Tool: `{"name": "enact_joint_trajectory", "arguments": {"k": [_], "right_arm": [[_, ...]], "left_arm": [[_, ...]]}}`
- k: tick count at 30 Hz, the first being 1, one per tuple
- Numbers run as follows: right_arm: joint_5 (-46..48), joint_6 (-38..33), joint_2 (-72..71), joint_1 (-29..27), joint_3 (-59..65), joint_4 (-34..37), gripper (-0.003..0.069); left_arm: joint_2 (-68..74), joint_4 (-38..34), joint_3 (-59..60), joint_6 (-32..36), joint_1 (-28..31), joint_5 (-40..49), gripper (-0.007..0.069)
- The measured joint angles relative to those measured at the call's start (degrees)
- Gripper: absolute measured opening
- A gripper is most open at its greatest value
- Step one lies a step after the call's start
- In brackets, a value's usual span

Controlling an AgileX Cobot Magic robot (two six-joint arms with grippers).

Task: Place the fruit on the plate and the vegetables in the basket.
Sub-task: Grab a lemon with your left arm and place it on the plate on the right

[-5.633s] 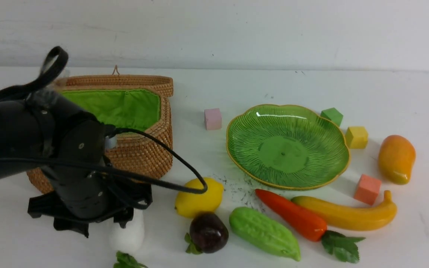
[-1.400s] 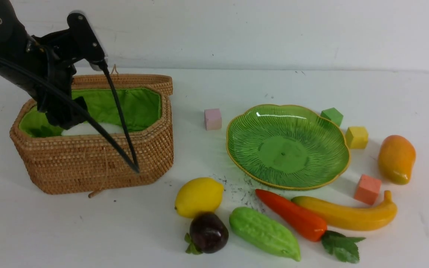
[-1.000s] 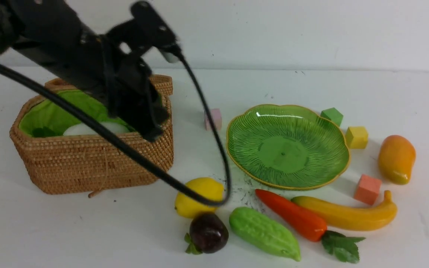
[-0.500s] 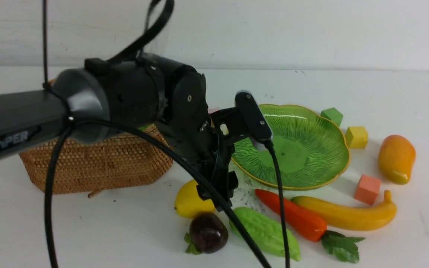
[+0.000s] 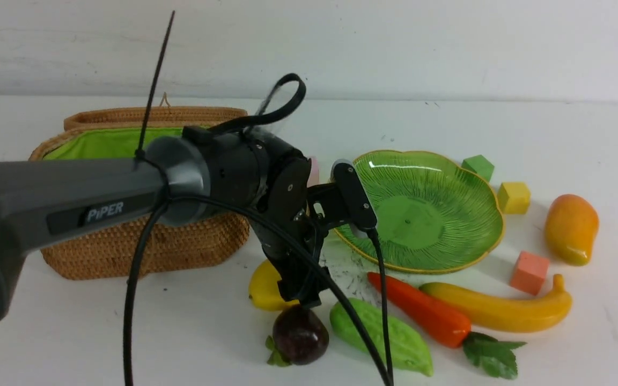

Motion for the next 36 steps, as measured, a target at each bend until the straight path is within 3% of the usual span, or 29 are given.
{"name": "enact_joint_trajectory", "arguments": {"k": [23,32,36], "right_arm": [[0.0,0.0,0.0,0.0,0.0,-0.3,0.0216],[0.0,4.0,0.0,0.0,0.0,-11.2,0.0216],[-0.8,8.4,0.0,0.0,0.0,-18.2,0.0218]], "left_arm": [[2.3,1.7,-2.2,-1.5,0.0,2.6,0.0545],[1.8,1.0,-10.1,-1.5,0.0,4.5,0.0545],[0.2,-8.4,-15.9,-1.5,0.0,1.5,0.0545]]}}
